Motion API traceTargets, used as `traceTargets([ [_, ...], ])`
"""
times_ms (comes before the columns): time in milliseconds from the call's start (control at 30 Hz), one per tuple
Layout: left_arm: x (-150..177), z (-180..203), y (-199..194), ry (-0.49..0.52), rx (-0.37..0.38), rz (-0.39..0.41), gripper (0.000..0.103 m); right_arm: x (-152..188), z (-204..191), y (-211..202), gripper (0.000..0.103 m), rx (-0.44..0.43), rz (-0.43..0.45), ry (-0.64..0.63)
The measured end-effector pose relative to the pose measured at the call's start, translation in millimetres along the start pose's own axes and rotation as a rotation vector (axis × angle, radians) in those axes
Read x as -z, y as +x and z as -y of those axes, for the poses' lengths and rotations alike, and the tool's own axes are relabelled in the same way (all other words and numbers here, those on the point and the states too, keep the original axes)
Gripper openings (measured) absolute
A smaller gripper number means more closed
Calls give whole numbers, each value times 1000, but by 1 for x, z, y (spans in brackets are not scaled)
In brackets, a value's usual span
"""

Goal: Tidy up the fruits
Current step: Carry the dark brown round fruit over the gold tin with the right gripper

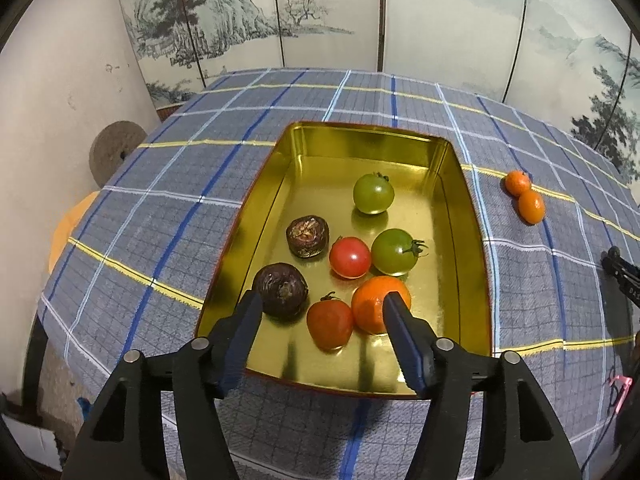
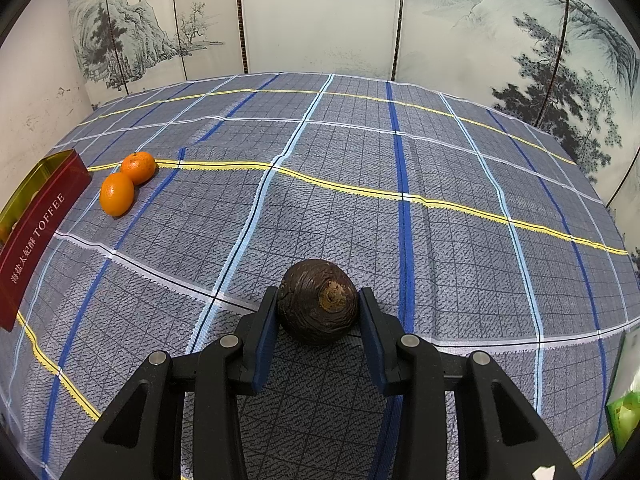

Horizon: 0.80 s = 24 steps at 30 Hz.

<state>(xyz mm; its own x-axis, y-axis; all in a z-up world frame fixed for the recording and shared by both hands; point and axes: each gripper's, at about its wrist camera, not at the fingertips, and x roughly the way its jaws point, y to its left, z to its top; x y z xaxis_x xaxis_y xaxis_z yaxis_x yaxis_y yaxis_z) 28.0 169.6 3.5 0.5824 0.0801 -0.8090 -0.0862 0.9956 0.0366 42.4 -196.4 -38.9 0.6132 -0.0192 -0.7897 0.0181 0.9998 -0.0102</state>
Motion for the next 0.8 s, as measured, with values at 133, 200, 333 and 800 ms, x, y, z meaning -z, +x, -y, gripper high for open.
traceTargets([
  [133,3,2,-8,5,-2,37,71,0,-1,0,35,1,0,-1],
  [200,5,3,-10,10,-7,48,74,0,0,0,35,6,-2,0],
  [333,6,6,-13,28,-9,67,75,0,0,0,35,12,-3,-4],
  [800,15,11,-15,23,4,70,77,-8,-14,-12,35,1,8,-43],
])
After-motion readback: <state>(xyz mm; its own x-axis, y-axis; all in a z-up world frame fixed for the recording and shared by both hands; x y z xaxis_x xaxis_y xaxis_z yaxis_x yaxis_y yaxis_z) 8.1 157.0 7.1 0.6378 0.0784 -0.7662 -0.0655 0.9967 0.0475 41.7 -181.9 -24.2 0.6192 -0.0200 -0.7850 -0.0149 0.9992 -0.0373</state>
